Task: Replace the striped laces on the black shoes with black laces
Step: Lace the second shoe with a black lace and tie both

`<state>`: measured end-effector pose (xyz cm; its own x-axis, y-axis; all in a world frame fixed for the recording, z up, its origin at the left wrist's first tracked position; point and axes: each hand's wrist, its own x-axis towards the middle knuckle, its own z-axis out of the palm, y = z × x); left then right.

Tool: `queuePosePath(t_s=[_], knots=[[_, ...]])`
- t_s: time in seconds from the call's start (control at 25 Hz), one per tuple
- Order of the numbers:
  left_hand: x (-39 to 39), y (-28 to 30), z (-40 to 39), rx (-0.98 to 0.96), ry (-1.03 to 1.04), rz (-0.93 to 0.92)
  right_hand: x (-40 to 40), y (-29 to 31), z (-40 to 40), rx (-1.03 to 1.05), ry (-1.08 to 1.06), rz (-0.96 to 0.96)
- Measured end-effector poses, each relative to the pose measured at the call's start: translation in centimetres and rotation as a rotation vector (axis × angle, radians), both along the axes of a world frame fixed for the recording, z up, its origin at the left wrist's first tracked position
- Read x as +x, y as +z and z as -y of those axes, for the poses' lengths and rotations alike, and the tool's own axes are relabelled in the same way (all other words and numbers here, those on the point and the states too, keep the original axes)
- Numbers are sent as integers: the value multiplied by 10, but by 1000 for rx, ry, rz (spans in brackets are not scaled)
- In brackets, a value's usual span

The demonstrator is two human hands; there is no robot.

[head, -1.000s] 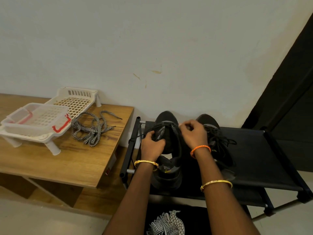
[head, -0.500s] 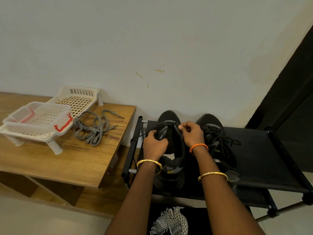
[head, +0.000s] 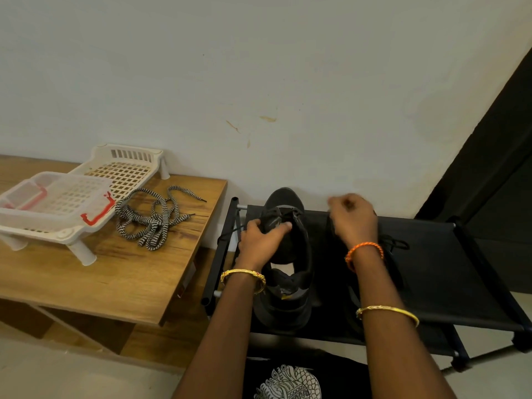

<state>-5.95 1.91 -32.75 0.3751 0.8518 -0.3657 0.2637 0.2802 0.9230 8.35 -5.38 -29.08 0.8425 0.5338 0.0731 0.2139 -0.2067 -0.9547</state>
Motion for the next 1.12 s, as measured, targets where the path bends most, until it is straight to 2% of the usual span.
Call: queuePosePath(t_s=[0.04,0.08,0.2,0.36,0.6,0.76,0.84,0.96,1.12], knots=[[1,2,-2,-35,57,77,-2,-11,-6,-141,49,138],[1,3,-6,-37,126,101,-3,-21,-10,-215,127,197],[2,-2,-17,193,164,-192,-7,-35,-21,-240,253,151],[9,-8,-24,186,122,-121,-7,-35,-27,-208,212,145],[7,-6,-31,251,214,-269,8,-24,-10,-370,61,195],[3,-6,-33,300,140,-180,3,-22,-10,-430,23,250],[5,-7,-33,353,74,-174,1,-24,-13,-407,79,215],[10,-8,-34,398,42,-207,-2,-32,-21,-267,213,34],[18,-10,-37,367,21,-237,-7,-42,-31,-208,171,71]])
